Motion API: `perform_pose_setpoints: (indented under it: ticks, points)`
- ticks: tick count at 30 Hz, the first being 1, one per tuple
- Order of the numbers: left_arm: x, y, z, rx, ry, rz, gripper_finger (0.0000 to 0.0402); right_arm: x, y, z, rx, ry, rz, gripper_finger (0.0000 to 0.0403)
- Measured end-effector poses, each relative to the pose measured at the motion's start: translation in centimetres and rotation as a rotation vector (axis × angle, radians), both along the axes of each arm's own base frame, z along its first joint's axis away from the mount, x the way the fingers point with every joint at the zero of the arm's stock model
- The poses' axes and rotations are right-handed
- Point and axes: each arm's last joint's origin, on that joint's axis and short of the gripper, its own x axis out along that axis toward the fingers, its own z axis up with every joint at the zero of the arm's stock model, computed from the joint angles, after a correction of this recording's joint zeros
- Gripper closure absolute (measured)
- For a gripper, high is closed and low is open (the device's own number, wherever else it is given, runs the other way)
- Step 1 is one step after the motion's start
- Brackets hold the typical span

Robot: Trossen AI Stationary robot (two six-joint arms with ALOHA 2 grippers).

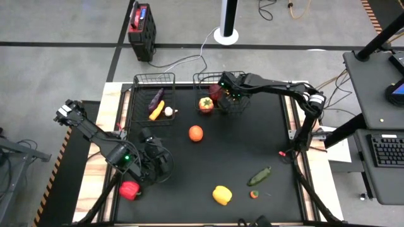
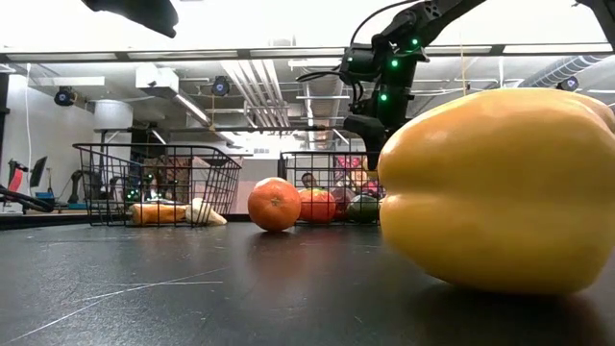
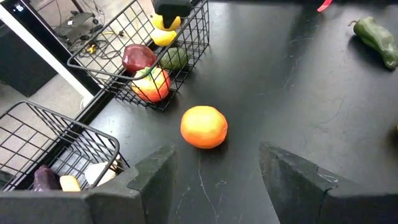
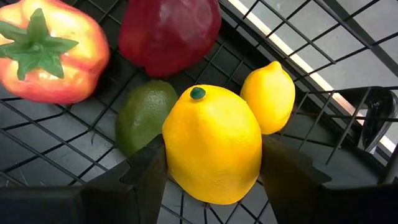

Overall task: Sort produce into baskets
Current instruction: Put the yellow lemon into the right black wire basket, then put the red tomato into the right black wire basket

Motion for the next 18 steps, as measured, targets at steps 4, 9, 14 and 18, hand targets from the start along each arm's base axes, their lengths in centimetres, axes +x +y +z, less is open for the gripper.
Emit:
perform_pose_setpoints:
  ticks: [4, 9, 14, 18]
  points:
    - [0.0, 0.01, -0.01, 0.0, 0.0, 0.0, 0.0196, 0.01, 0.01, 0.0, 0.0, 0.0, 0.0, 0.0166]
    - [0.0, 0.01, -0.01, 0.0, 0.0, 0.0, 0.0196, 0.0, 0.0, 0.0, 0.0, -0.001, 0.0, 0.0136]
    - [-0.01, 0.01, -0.1, 0.001, 0.0, 0.001, 0.0196, 0.01, 0.0, 0.0, 0.002, -0.001, 0.0, 0.0122]
    - [0.0, 0.01, -0.35, 0.002, 0.001, 0.001, 0.0196, 0.02, 0.02, 0.0, 0.001, 0.001, 0.01, 0.0122]
